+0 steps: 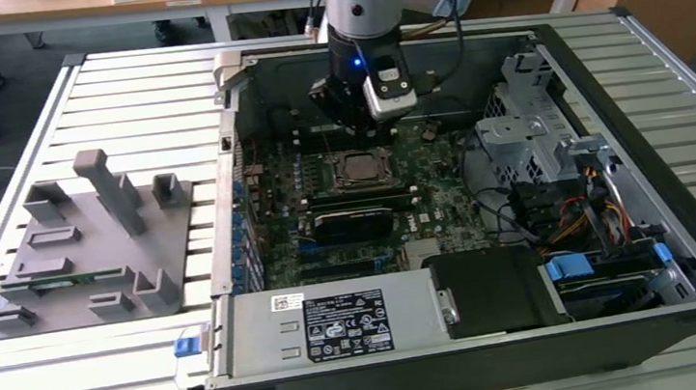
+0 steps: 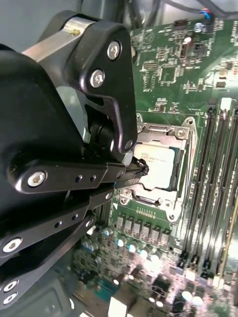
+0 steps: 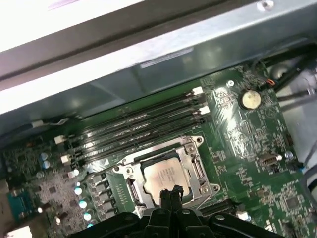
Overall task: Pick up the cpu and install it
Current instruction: 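Install the first cpu locking lever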
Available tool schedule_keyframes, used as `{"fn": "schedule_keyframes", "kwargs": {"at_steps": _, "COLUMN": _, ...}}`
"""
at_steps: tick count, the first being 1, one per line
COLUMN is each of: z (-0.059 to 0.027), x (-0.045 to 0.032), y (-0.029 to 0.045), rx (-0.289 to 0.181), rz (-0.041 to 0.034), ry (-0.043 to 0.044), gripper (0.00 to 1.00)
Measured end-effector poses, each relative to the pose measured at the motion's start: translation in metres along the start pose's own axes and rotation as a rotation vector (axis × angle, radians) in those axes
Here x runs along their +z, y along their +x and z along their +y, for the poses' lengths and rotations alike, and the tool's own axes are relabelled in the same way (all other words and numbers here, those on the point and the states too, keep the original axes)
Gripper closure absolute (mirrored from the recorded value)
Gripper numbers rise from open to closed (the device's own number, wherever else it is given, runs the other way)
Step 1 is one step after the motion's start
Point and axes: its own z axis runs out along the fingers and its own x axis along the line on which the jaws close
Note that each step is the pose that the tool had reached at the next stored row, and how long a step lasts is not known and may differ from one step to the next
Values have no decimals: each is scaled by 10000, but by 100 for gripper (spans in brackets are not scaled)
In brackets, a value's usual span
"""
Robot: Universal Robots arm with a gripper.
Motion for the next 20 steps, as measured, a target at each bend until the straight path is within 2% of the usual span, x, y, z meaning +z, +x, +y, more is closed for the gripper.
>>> {"fn": "schedule_keyframes", "kwargs": {"at_steps": 10, "z": 0, "x": 21, "y": 3, "rx": -1664, "rz": 8, "ry": 4, "gripper": 89}}
{"fn": "schedule_keyframes", "kwargs": {"at_steps": 13, "z": -6, "x": 27, "y": 20, "rx": -2013, "rz": 8, "ry": 4, "gripper": 89}}
{"fn": "schedule_keyframes", "kwargs": {"at_steps": 15, "z": -19, "x": 28, "y": 57, "rx": -2104, "rz": 9, "ry": 5, "gripper": 89}}
{"fn": "schedule_keyframes", "kwargs": {"at_steps": 20, "z": -72, "x": 29, "y": 203, "rx": -2193, "rz": 9, "ry": 4, "gripper": 89}}
